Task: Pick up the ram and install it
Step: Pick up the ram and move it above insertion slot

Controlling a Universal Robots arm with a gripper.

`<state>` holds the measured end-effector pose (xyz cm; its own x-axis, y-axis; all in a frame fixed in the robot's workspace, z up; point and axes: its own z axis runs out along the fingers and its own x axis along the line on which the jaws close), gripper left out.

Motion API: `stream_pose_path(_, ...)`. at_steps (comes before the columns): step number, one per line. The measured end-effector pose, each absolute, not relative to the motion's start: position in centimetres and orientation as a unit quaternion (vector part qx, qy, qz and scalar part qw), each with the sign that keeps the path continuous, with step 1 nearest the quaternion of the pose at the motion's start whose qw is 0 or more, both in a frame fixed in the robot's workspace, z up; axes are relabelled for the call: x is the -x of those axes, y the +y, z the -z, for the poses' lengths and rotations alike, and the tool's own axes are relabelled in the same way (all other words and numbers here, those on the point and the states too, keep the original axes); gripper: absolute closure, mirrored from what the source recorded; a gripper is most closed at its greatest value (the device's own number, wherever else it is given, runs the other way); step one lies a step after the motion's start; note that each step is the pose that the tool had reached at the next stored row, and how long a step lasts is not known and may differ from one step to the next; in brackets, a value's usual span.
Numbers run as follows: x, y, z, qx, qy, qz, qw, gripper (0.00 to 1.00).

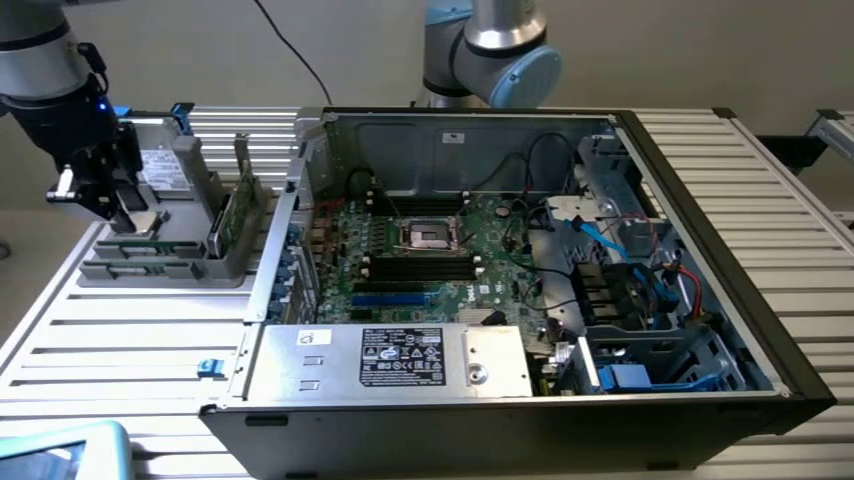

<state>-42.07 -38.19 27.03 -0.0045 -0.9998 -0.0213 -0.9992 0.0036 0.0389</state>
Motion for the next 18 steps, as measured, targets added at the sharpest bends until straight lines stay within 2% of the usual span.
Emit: stream_pose_path(18,42.1,-39.2,-24.1,-0.706,-0.708,0.018,0.002,0.57)
